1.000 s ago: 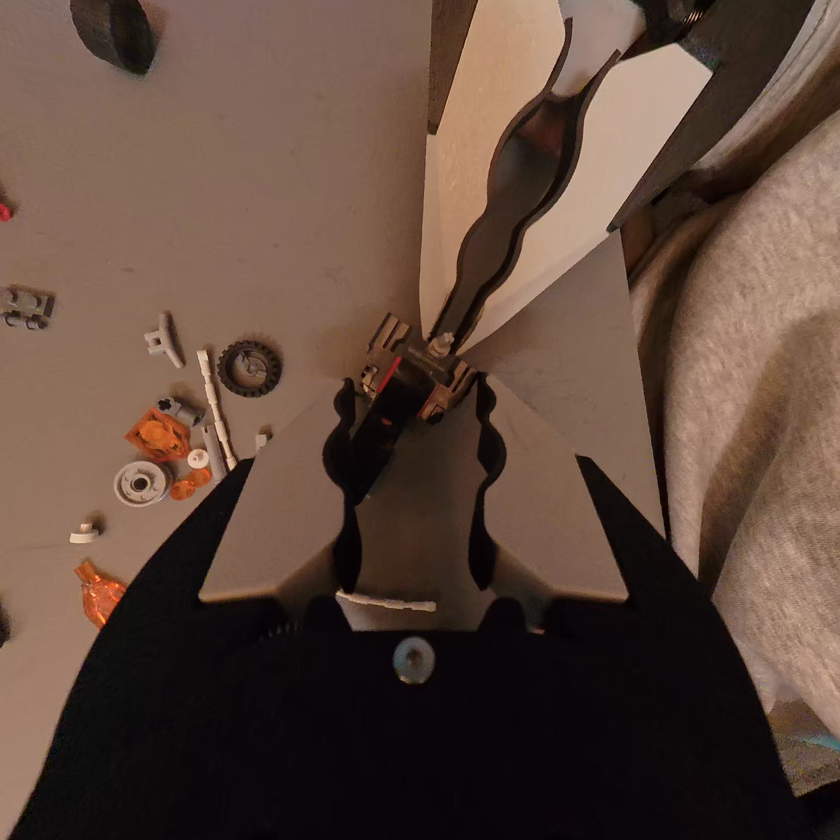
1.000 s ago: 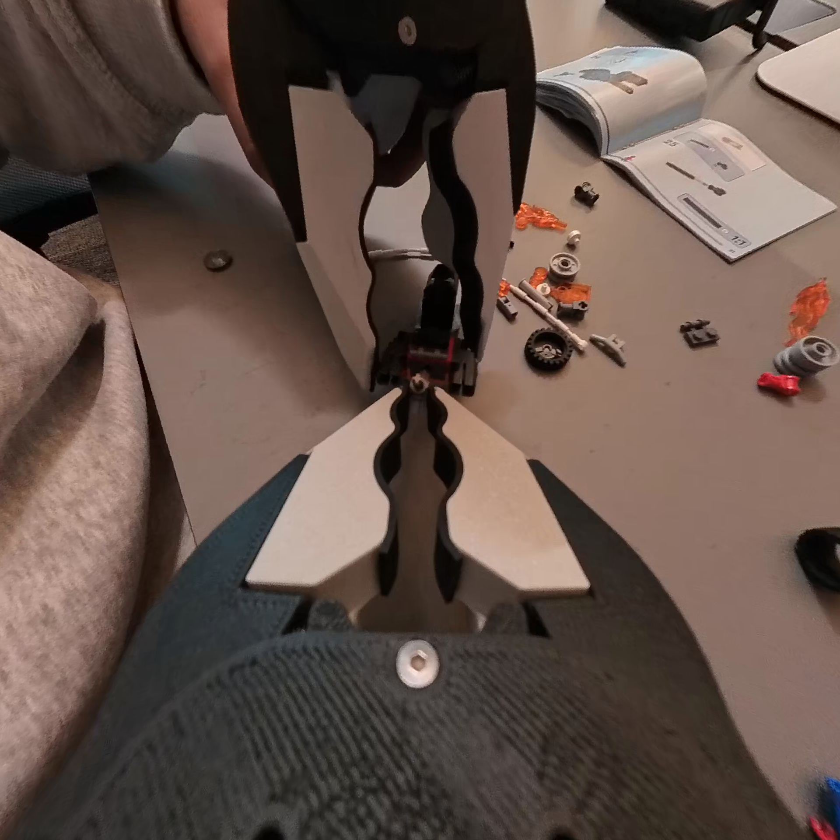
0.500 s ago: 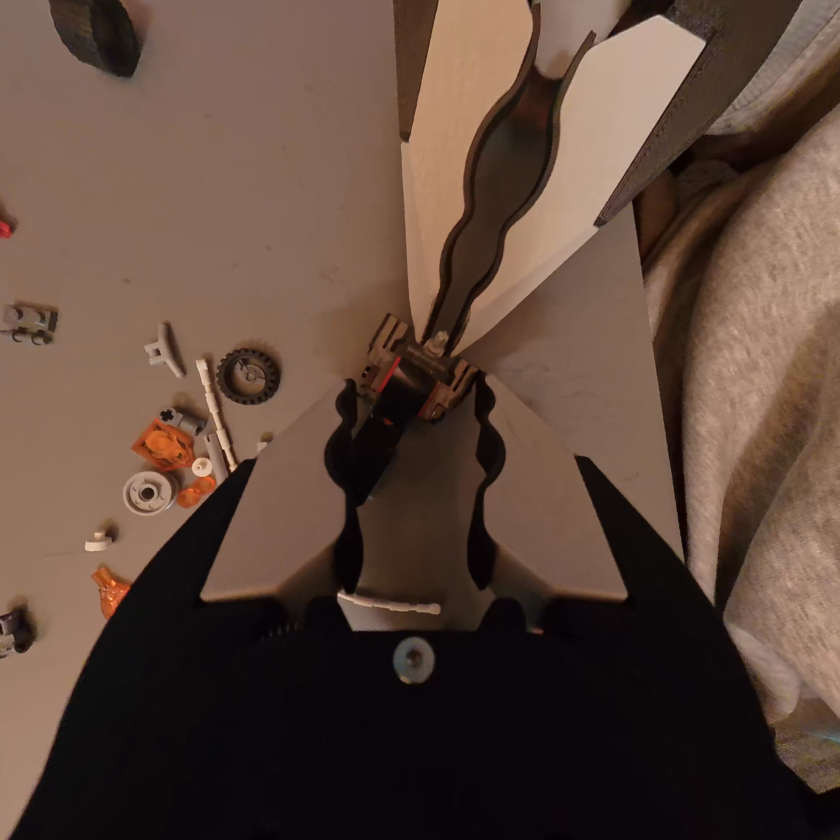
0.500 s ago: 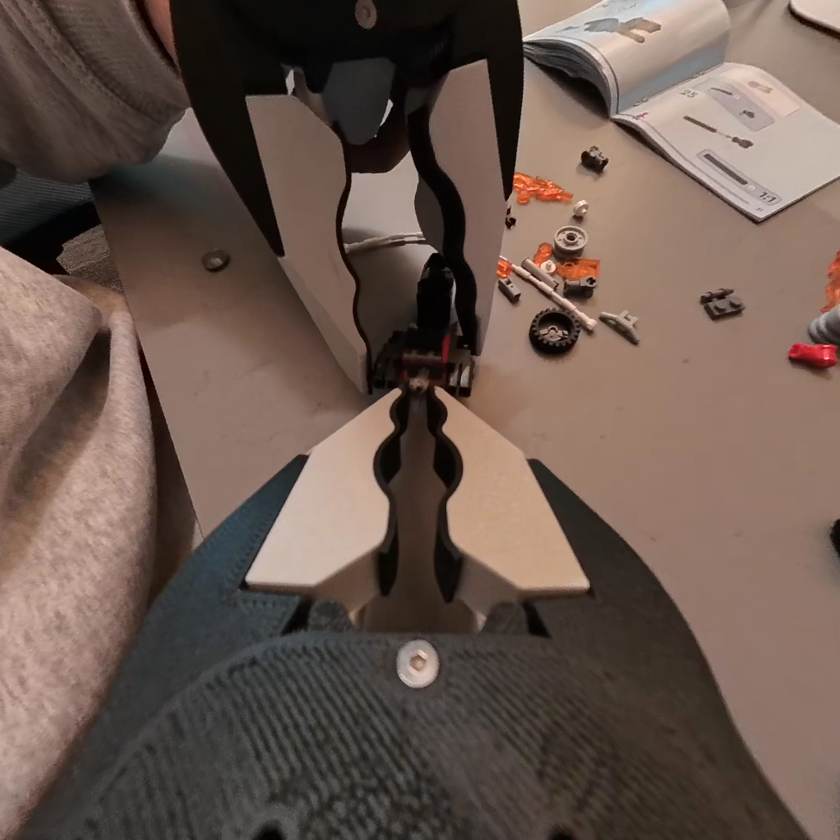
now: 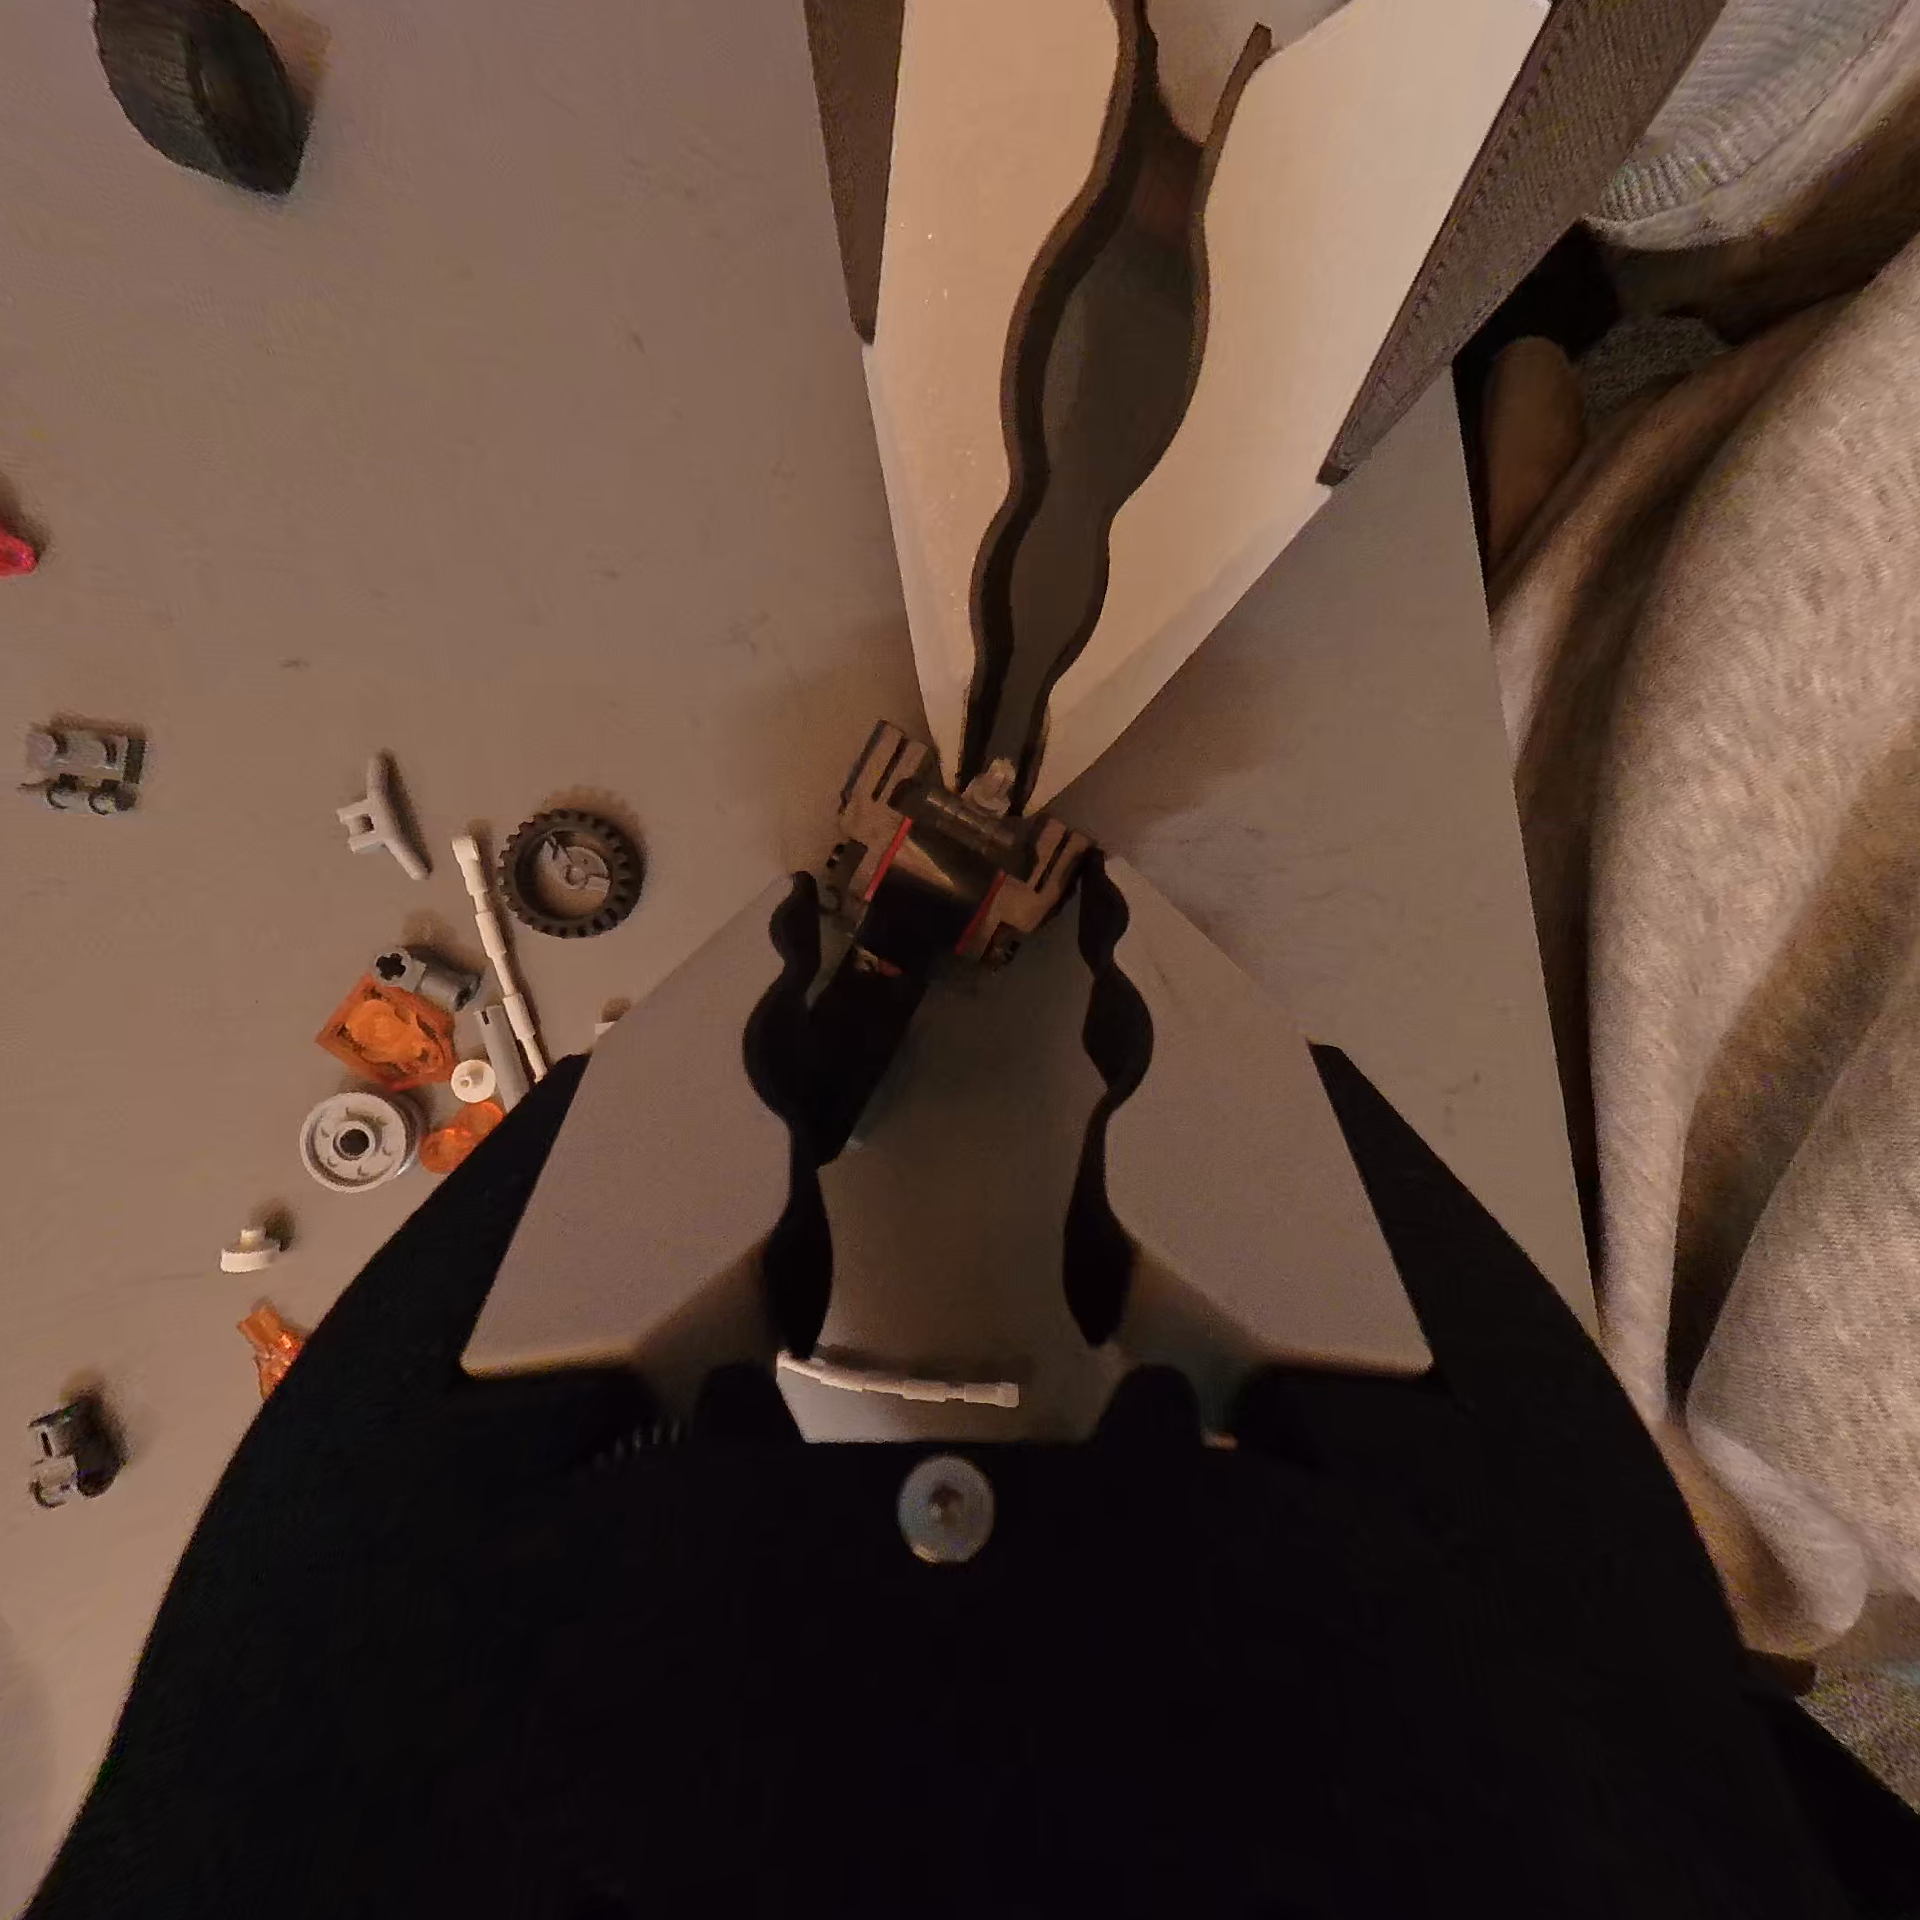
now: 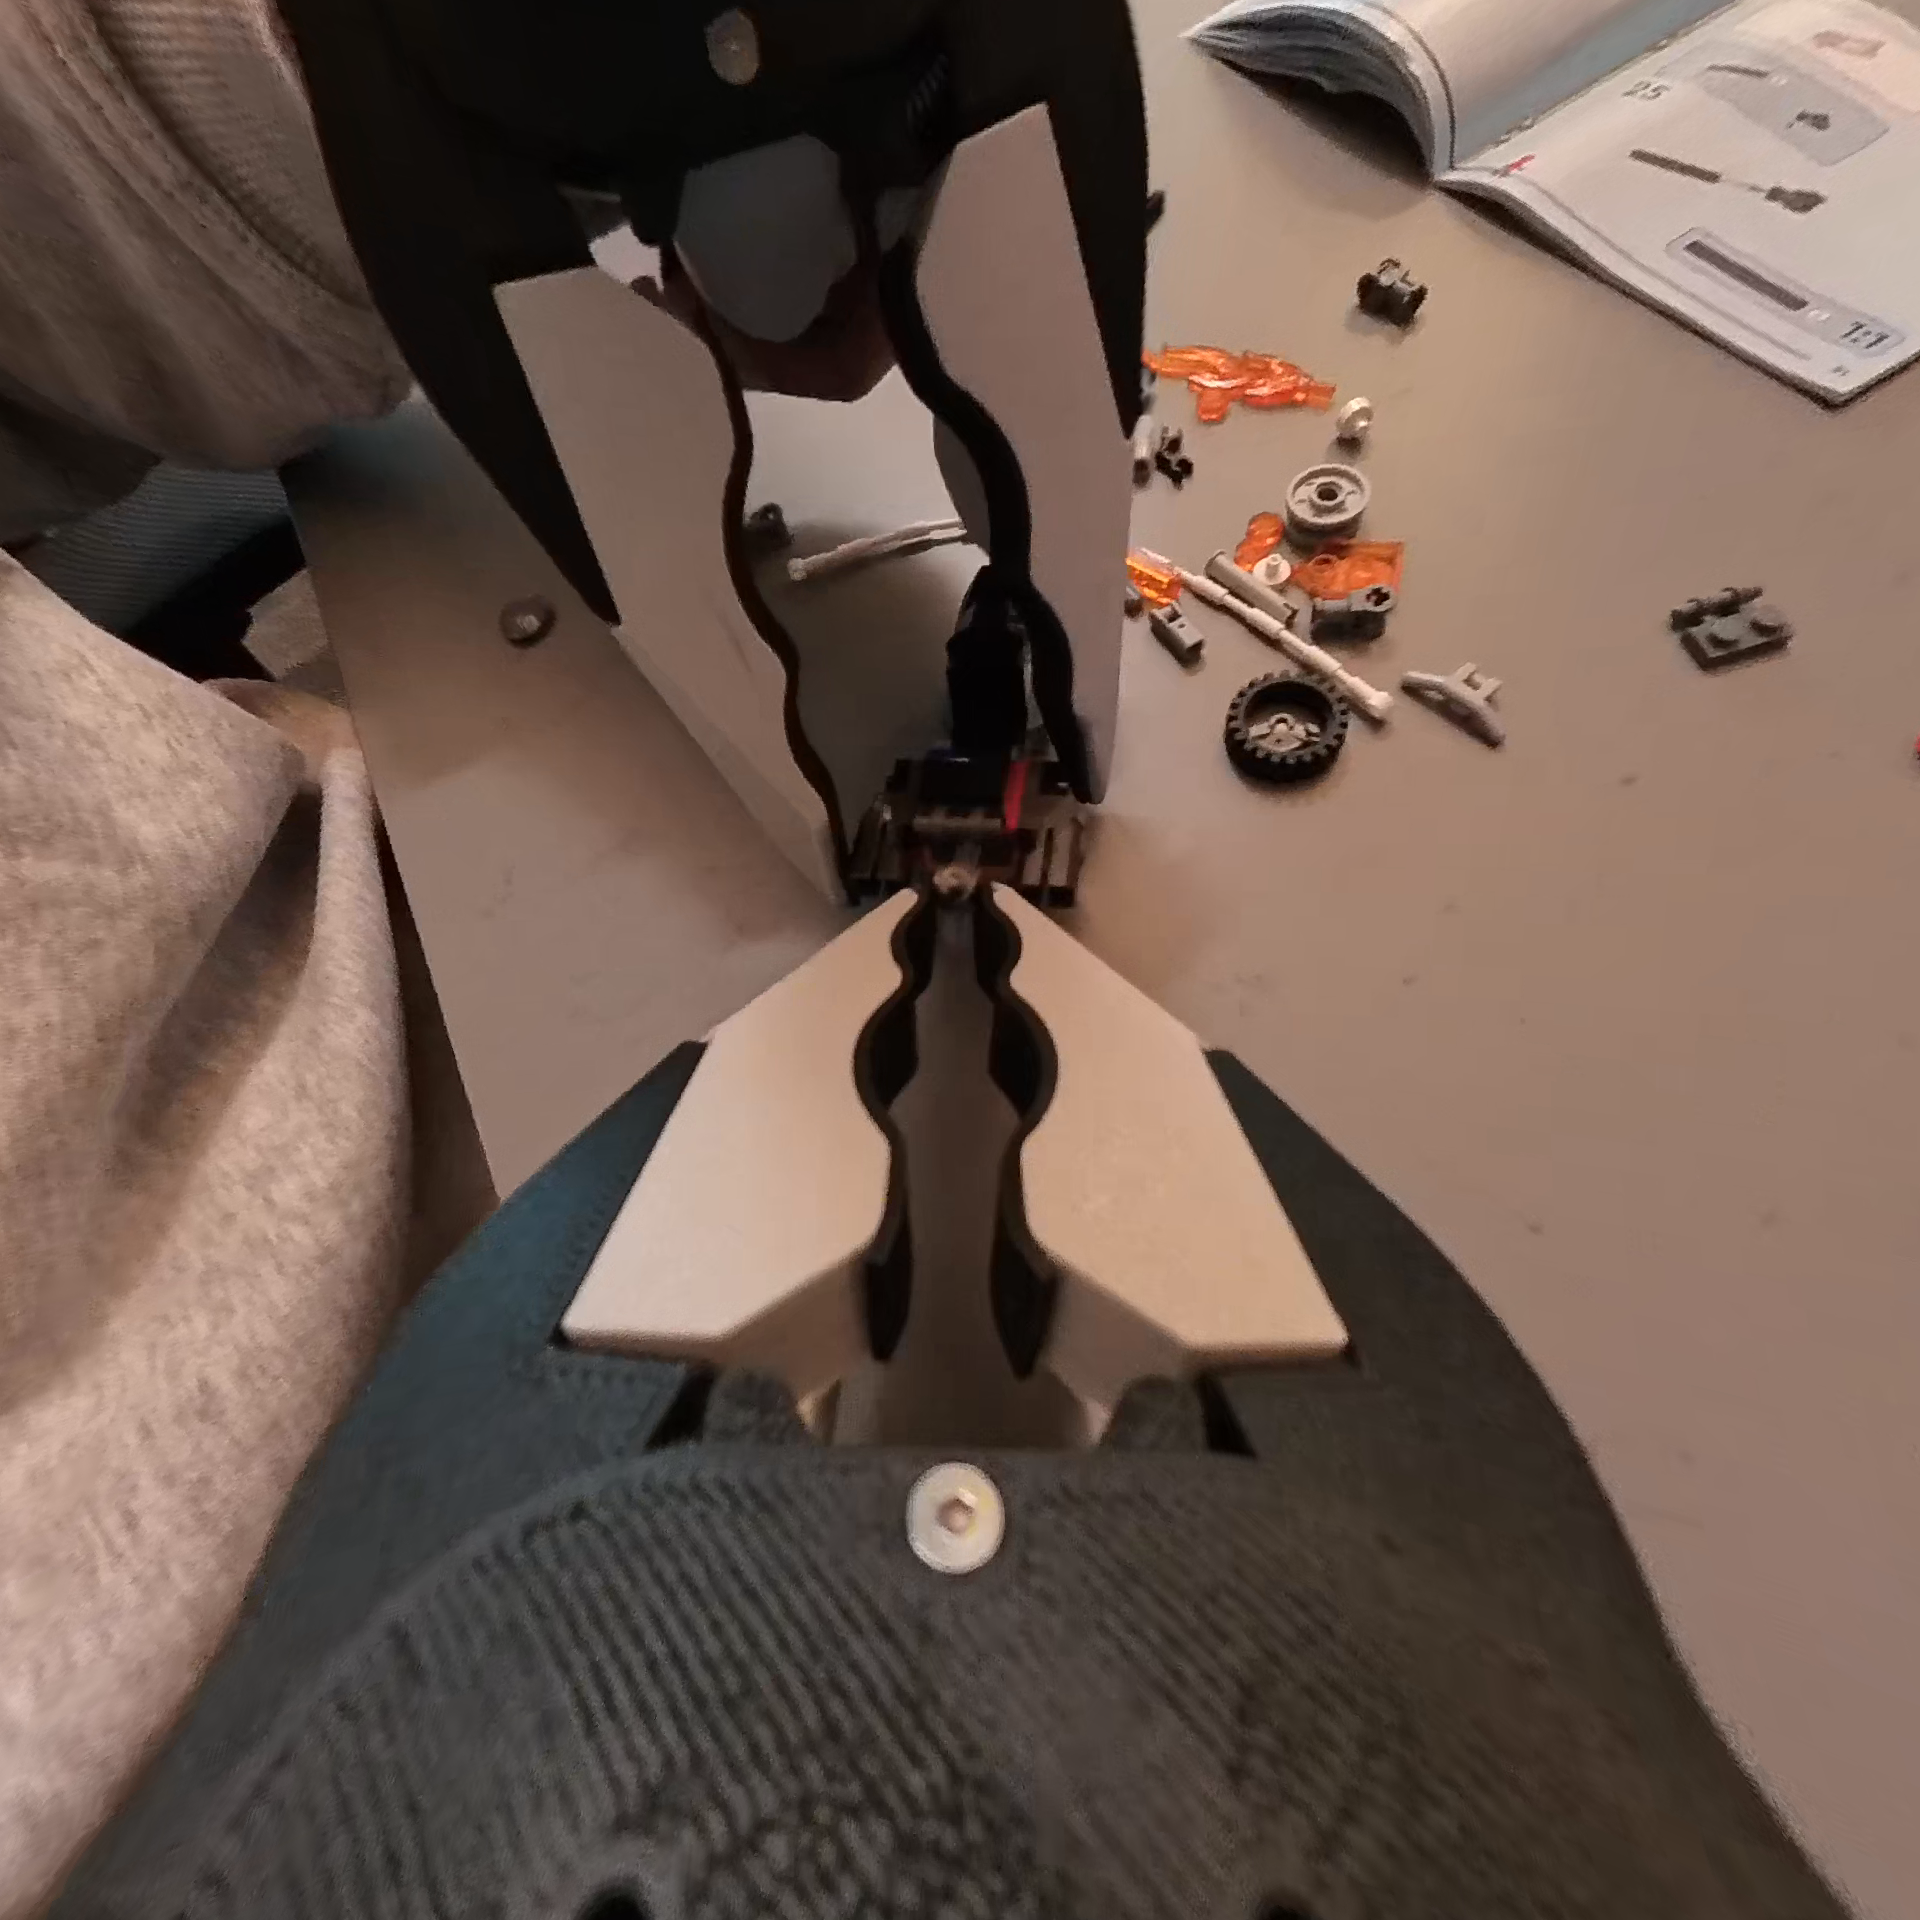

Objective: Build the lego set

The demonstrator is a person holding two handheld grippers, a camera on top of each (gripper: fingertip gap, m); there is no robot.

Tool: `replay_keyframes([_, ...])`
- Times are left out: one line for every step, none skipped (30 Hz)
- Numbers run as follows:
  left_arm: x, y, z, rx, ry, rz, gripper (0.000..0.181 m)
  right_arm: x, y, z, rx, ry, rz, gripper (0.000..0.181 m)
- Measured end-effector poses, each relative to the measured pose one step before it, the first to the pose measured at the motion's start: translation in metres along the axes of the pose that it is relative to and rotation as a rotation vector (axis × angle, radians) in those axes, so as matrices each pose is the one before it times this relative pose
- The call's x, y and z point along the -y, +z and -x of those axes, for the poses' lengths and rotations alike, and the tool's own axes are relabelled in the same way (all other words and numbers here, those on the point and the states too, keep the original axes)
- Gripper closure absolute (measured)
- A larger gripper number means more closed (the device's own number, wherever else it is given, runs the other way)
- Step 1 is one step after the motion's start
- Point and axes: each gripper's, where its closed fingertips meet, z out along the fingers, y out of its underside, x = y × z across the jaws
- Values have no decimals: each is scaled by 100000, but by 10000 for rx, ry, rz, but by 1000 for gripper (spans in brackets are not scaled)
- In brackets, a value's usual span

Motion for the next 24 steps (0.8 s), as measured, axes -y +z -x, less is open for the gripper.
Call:
replay_keyframes([11,7,24,-4,-9,17,131,8,-11,-38,98,141,1,176])
replay_keyframes([17,11,16,-5,7,7,131,7,-12,-14,61,89,1,176])
replay_keyframes([13,8,16,-5,13,1,131,-3,5,-22,21,31,1,176])
replay_keyframes([-8,-4,-5,-3,26,0,131,2,9,-1,-4,-6,2,176])
replay_keyframes([6,4,13,12,20,-10,131,-3,14,-5,-21,-21,3,176])
replay_keyframes([-11,7,4,24,20,-11,131,1,3,0,-25,-23,1,176])
replay_keyframes([-5,2,3,23,21,3,131,-2,4,-5,-28,-36,2,176])
replay_keyframes([-4,16,-3,21,28,9,131,-6,14,12,-31,-47,7,176])
replay_keyframes([-3,6,2,28,36,9,131,2,13,5,-17,-30,9,176])
replay_keyframes([-19,7,3,24,37,11,132,1,12,8,4,-8,7,176])
replay_keyframes([1,4,-2,10,15,4,132,10,10,1,13,6,3,176])
replay_keyframes([-17,-10,-7,-5,8,4,131,10,22,0,19,10,2,176])
replay_keyframes([-29,-21,14,-19,8,5,132,20,22,6,20,15,5,176])
replay_keyframes([-3,-5,5,-9,1,-6,132,17,25,-6,20,28,4,176])
replay_keyframes([9,5,13,9,25,-12,132,7,-4,-8,34,50,1,176])
replay_keyframes([8,6,26,26,42,-11,132,7,-8,-18,52,73,0,176])
replay_keyframes([4,15,19,27,44,-15,132,19,-4,-15,60,90,-1,177])
replay_keyframes([8,5,27,17,36,-5,132,13,-9,-25,59,106,-4,177])
replay_keyframes([6,4,33,11,30,1,132,23,10,-31,58,121,-5,177])
replay_keyframes([-5,-1,26,7,28,9,133,16,-1,-30,59,118,-3,177])
replay_keyframes([0,2,19,-2,25,8,133,12,9,-11,63,97,2,177])
replay_keyframes([-3,1,16,4,39,10,133,-1,-4,-6,70,89,8,177])
replay_keyframes([-6,12,26,18,56,9,133,1,3,-21,73,94,9,177])
replay_keyframes([-9,10,14,17,55,9,134,5,0,-13,69,82,10,177])
